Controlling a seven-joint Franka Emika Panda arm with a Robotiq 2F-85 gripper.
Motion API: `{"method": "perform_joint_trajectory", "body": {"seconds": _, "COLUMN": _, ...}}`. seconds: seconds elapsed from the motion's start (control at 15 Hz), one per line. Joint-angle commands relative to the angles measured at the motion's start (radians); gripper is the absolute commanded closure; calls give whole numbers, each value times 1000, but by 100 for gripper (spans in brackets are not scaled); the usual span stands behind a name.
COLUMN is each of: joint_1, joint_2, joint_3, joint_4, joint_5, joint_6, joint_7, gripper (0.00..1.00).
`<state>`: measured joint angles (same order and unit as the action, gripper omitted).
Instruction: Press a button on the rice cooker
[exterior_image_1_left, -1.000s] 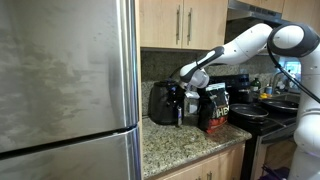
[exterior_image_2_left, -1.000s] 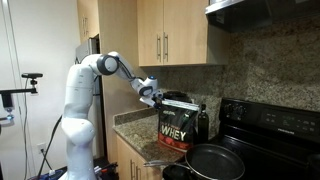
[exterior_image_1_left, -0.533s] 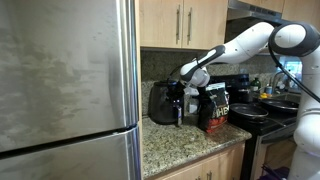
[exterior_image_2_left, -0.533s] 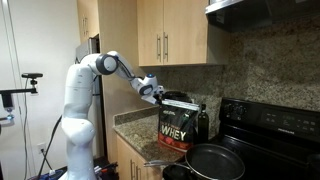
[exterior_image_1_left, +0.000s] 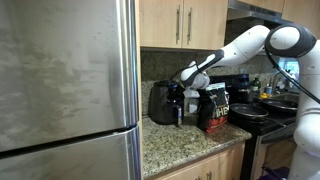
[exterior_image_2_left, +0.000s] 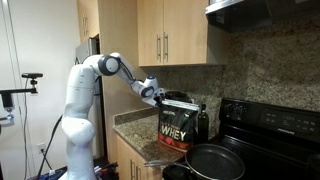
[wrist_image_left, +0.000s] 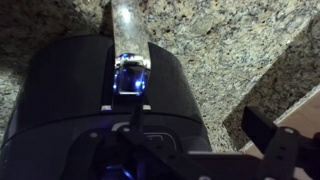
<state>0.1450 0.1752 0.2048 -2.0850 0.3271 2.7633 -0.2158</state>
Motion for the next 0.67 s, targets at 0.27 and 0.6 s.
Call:
{"method": "perform_joint_trajectory", "body": {"seconds": 0.27, "joint_1": -12, "joint_2": -22, "joint_3": 33, "joint_4": -12, "joint_5": 75, "joint_6": 40, "joint_7": -56, "gripper": 0}}
{"method": "perform_joint_trajectory", "body": {"seconds": 0.6, "joint_1": 0, "joint_2": -15, "joint_3": 24, "joint_4": 1, "joint_5": 62, "joint_6": 30, "joint_7": -22, "gripper": 0}}
